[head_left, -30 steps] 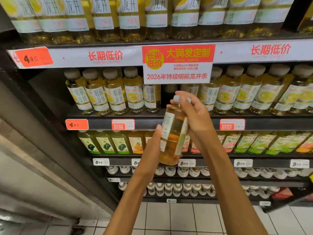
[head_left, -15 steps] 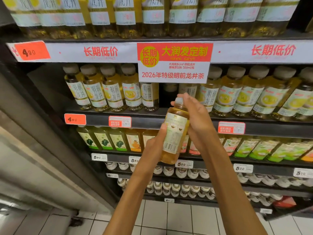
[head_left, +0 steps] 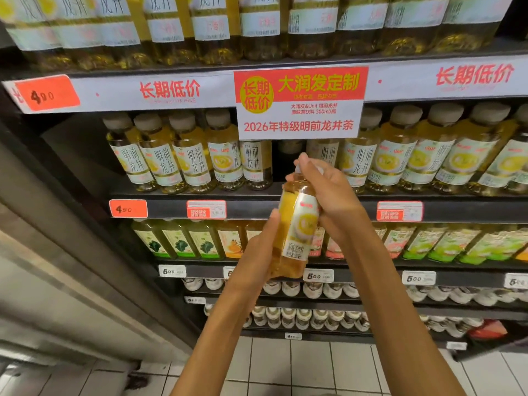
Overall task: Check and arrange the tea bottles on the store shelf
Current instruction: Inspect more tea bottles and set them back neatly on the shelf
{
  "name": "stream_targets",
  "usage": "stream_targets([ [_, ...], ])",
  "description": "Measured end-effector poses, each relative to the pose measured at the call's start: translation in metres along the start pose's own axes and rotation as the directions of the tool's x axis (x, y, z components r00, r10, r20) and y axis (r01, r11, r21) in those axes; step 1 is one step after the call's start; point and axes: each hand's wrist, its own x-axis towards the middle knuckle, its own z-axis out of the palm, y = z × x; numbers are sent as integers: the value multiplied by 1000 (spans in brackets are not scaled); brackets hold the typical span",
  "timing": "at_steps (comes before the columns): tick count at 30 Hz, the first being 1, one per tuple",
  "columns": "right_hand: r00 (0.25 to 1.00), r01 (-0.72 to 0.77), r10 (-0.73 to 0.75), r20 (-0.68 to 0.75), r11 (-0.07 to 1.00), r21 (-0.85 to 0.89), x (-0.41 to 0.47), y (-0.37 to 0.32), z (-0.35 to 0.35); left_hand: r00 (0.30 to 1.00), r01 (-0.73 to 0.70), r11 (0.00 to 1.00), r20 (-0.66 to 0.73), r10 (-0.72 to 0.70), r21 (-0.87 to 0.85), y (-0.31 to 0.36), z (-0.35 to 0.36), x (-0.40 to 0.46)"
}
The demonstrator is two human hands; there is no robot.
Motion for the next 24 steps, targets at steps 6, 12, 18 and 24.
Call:
stream_targets([
  [6,972,-224,185,142,910,348,2,8,18,933,308,855,307,-187,-416,13,-14,-16],
  [12,954,-298,275,119,913,279,11,13,40,877,404,816,427,-218,-414,18,-36,-22],
  [18,946,-324,324,18,940,109,15,18,47,934,300,879,300,-192,-370,22,-52,-26],
  [24,956,-292,291,30,944,151,6,30,49,873,385,729,480,-87,-567,22,-65,-26],
])
